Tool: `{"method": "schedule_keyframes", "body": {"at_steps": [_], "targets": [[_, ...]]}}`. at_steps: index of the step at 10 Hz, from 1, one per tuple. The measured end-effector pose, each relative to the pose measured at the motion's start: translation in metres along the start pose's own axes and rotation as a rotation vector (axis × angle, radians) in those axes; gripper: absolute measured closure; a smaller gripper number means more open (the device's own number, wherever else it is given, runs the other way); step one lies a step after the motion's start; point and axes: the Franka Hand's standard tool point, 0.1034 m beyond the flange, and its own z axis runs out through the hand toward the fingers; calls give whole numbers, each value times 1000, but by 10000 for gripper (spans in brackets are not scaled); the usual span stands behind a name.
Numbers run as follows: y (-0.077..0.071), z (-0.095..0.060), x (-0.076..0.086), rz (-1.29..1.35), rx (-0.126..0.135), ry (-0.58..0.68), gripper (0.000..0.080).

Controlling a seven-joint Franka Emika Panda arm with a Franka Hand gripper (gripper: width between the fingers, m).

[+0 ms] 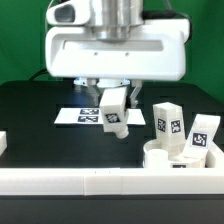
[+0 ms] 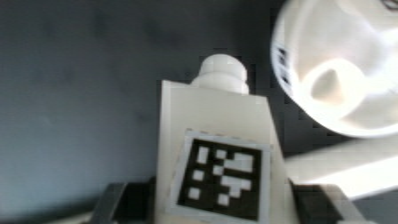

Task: Assemble stool

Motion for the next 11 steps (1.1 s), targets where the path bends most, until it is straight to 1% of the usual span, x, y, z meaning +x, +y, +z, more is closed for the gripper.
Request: {"method": "schedule_keyframes", "body": {"at_steps": [1, 2, 4, 5, 6, 7, 8, 9, 10, 11], "targets": [[-12, -4, -4, -29, 4, 76, 474], [-24, -4, -6, -80, 1, 160, 474], [-25, -4, -3, -91, 10, 295, 474], [-25, -1, -7, -94, 7, 288, 474], [-25, -2, -6, -97, 7, 287, 474], [-32, 2, -8, -160, -5, 285, 474], [-42, 6, -10, -216, -18, 272, 474], [-51, 7, -11, -236, -24, 255, 474], [-55, 6, -10, -241, -24, 257, 474], [-54, 7, -10, -240, -25, 257, 474]]}}
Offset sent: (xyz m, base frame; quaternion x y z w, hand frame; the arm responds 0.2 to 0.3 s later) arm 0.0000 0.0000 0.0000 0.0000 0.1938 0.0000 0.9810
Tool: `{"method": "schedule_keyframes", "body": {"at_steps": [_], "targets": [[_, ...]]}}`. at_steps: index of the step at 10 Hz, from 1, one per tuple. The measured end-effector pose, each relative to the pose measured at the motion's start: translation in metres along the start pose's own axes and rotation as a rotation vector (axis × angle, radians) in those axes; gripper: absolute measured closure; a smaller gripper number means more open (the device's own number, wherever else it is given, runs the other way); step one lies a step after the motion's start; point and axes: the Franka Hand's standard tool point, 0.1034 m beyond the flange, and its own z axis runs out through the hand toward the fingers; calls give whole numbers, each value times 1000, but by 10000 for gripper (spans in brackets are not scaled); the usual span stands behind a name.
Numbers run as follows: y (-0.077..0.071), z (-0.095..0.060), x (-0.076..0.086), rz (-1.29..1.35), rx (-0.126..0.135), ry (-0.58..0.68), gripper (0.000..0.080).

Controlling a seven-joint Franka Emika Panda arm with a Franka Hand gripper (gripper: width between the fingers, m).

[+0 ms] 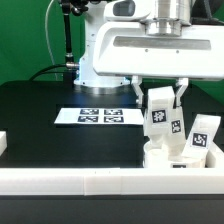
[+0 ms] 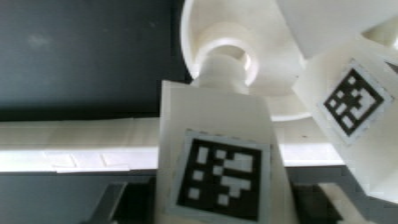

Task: Assemble stool

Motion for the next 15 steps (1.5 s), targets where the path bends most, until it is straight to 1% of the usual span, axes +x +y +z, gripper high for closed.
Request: {"method": "schedule_keyframes", "body": {"at_steps": [2, 3, 5, 6, 9, 11, 14, 15], "targets": [[0, 0, 0, -13, 0, 1, 474], [-1, 1, 3, -122, -6, 28, 474], [-13, 2, 4, -247, -10, 45, 474], [-19, 0, 4, -260, -12, 69, 474], [-18, 1, 4, -271, -14, 74, 474], [-17, 7, -5, -324, -21, 95, 474], [-10, 10, -8, -320, -27, 96, 474], [-10, 10, -9, -320, -27, 94, 474]]}}
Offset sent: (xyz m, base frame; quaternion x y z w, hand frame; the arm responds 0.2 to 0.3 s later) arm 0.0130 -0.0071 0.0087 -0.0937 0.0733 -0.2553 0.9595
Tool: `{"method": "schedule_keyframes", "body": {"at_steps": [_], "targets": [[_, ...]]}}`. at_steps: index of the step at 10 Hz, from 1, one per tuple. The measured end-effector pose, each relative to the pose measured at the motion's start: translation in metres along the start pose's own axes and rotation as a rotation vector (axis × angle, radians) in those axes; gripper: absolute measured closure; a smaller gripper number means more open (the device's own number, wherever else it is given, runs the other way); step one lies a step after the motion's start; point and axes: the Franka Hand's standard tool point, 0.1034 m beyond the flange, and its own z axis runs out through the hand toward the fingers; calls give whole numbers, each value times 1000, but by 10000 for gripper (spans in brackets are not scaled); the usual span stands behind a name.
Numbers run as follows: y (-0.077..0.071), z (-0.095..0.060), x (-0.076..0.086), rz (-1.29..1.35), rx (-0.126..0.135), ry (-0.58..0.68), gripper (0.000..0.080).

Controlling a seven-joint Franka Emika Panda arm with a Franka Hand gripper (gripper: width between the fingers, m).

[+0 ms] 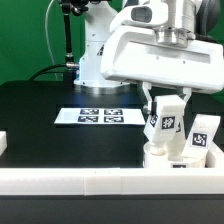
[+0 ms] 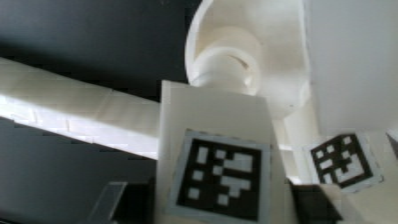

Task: Assemble stool

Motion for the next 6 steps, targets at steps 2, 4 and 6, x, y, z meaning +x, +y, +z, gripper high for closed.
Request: {"method": "schedule_keyframes", "body": {"at_steps": [2, 4, 6], "targets": [[0, 1, 0, -1, -2, 4, 474], [-3, 1, 1, -3, 1, 4, 474], [-3, 2, 1, -6, 2, 5, 474]]}}
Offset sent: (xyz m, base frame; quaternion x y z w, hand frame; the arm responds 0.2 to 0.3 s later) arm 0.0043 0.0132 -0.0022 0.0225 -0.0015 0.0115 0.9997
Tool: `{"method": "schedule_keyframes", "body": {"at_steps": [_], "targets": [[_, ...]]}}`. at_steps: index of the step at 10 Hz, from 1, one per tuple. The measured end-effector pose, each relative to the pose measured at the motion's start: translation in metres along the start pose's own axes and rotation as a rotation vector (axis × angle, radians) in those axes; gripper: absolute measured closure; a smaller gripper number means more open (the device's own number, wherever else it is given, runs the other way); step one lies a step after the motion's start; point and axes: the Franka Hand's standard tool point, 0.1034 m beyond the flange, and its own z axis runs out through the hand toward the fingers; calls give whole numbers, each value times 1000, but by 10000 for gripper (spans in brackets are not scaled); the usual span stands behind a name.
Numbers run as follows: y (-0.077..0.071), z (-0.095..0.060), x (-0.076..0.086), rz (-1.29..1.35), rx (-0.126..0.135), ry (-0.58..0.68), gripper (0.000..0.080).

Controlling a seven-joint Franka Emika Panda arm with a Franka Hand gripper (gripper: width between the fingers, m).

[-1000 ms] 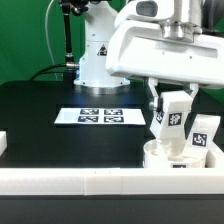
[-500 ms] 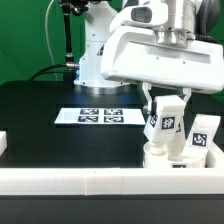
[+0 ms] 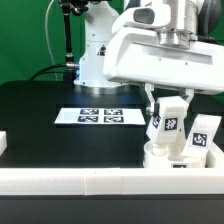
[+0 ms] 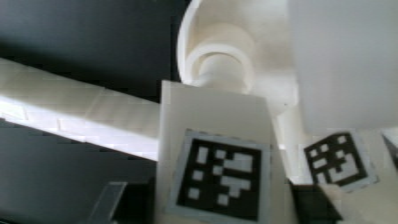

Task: Assemble stool

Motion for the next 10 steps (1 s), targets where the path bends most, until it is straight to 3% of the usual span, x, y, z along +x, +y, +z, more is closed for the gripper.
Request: {"method": "schedule_keyframes", "body": {"at_steps": [6, 10], "targets": [[2, 10, -17, -12, -28, 77, 474], [3, 10, -18, -12, -32, 98, 464]]}}
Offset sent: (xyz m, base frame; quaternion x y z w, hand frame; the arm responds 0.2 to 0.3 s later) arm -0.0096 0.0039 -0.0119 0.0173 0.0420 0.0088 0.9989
